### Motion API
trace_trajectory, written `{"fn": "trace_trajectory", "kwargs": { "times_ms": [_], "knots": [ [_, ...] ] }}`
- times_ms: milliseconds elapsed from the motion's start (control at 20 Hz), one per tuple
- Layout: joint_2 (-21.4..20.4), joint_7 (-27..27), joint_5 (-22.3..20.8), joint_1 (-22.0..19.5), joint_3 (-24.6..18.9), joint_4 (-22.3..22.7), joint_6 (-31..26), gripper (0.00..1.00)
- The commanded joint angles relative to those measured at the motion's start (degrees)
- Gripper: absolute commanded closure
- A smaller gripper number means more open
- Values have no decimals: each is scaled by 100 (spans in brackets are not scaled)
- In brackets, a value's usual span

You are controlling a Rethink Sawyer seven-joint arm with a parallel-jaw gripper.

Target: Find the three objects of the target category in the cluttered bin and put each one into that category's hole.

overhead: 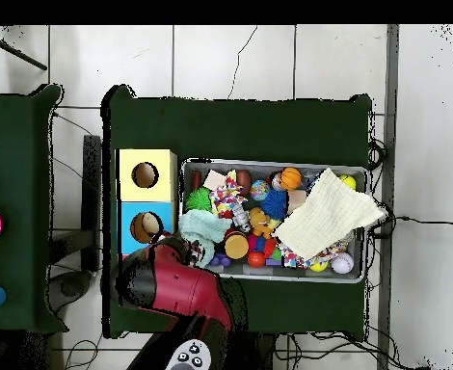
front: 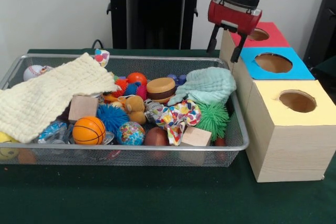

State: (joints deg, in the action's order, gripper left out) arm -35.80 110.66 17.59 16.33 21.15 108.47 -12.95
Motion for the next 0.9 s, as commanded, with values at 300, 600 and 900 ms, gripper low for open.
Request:
{"fn": "trace_trajectory", "kwargs": {
  "times_ms": [300,600,900],
  "knots": [
    [1,382,-587,-310,-62,-463,148,0],
    [276,332,-1073,-712,-16,-527,939,0],
    [414,88,-1693,-1433,-454,-662,1332,0]
  ]
}}
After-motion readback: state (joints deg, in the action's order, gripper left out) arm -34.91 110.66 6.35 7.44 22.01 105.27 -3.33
